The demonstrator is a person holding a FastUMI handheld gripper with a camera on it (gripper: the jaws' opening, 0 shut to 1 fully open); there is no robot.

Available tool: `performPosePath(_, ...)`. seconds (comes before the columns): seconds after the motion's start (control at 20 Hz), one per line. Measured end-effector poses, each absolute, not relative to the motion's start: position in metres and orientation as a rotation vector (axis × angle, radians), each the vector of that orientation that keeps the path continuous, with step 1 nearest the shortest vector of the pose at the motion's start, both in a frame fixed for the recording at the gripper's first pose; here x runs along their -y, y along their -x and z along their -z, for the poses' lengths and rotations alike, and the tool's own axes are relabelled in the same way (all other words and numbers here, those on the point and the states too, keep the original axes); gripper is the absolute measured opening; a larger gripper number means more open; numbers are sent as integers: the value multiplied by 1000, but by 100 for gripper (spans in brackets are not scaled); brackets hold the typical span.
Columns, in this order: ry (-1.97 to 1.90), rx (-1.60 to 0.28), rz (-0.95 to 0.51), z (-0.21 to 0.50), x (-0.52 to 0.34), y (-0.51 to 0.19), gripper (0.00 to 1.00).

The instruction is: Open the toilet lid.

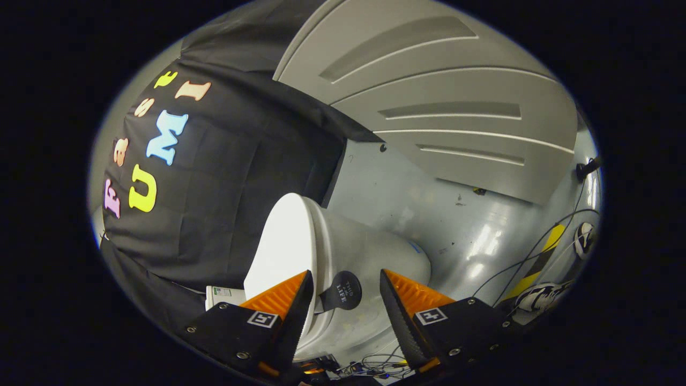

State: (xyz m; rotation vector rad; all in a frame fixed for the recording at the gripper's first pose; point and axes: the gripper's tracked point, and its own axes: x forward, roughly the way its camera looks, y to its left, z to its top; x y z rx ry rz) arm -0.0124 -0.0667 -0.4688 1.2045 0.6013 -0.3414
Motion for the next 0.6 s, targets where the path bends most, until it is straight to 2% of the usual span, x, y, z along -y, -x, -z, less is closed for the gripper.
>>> performPosePath(0.1,-1232,-611,319,476,59,12,69)
performPosePath(0.25,-1250,-580,296,476,57,2,63)
performPosePath(0.5,-1222,-578,250,475,52,-5,36)
performPosePath(0.6,-1243,-568,257,476,56,-6,32)
